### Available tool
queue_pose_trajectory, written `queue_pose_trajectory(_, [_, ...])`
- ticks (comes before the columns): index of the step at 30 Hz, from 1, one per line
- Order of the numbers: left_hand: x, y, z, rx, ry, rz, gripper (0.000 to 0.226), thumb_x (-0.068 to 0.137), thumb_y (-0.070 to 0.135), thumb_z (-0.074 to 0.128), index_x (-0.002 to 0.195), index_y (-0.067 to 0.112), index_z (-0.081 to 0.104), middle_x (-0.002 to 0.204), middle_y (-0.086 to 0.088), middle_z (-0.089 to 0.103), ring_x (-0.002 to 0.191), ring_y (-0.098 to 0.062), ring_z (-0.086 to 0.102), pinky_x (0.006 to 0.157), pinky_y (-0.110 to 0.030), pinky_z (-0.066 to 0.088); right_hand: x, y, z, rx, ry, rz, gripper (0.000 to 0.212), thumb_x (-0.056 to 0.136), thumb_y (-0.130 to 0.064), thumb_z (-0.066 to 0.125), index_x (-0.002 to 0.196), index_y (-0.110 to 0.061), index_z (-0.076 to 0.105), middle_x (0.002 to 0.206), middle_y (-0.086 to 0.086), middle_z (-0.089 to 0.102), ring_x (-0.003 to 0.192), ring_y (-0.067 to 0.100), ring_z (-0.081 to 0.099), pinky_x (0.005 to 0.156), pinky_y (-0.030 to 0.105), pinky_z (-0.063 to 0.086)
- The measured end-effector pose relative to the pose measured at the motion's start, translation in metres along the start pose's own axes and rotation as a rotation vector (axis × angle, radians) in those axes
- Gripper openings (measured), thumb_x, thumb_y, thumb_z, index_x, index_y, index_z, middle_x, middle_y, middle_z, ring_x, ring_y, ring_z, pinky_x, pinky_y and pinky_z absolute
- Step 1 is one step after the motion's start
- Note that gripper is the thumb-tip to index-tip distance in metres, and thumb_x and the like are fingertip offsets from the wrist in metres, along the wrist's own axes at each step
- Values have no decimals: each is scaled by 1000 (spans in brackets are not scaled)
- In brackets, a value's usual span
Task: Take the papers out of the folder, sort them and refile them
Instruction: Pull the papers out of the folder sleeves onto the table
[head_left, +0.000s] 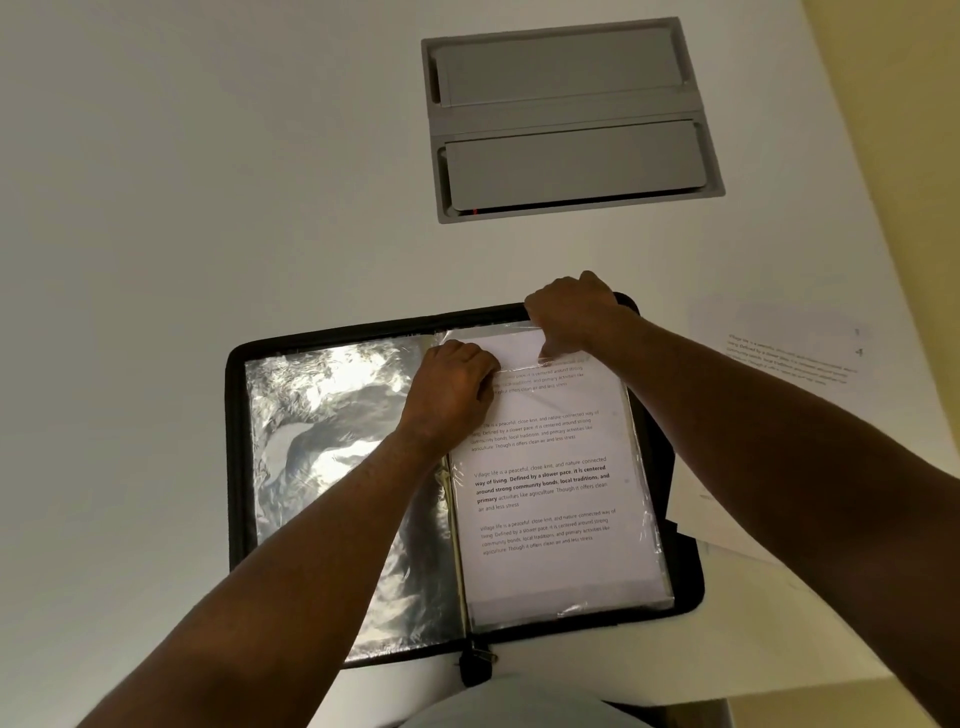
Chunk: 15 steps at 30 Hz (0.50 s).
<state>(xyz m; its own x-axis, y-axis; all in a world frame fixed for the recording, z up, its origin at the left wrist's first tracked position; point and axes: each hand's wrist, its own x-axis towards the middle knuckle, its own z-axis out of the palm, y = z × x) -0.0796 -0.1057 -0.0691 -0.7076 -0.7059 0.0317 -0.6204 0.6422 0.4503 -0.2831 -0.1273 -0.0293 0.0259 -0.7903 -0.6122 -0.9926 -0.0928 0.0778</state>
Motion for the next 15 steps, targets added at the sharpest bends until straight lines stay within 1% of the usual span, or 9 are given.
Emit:
queue_pose_trajectory(4, [0,-2,-1,-6,5,-1,16,85,17,58,95,10,69,91,-6,70,85,-24,60,80,-35,43,2,-3,0,45,10,-27,55,77,-50,74,119,-16,59,113,4,63,107,24,56,92,40,38])
queue_pose_trajectory(6, [1,-3,-1,-3,8,-6,16,86,17,58,94,11,69,90,-6,70,85,-23,60,80,-34,42,1,-4,-3,118,15,-22,51,79,-45,75,116,-14,60,113,4,64,106,23,57,87,38,39])
queue_pose_trajectory(8, [2,-2,-1,2,12,-13,14,86,17,58,94,12,69,89,-5,69,84,-23,59,79,-32,40,0,-3,-7,175,14,-1,47,80,-42,75,114,-13,62,110,4,65,100,22,57,80,35,38])
queue_pose_trajectory(9, [3,-2,-1,3,15,-16,14,86,16,59,94,12,69,89,-5,69,84,-23,59,78,-31,38,0,-2,-8,191,20,10,46,81,-41,74,115,-13,63,109,5,65,98,21,57,79,35,38])
queue_pose_trajectory(12, [5,-2,0,0,20,-25,15,87,17,58,96,12,69,90,-4,69,84,-22,59,78,-31,38,1,1,-15,220,45,49,45,85,-39,70,120,-13,63,114,6,66,105,24,59,84,37,41])
queue_pose_trajectory(15, [8,0,-1,-15,20,-31,16,87,18,58,97,11,69,93,-5,69,86,-23,59,80,-33,41,2,7,-28,265,96,72,35,90,-36,65,117,-14,67,113,5,68,104,23,60,88,38,42])
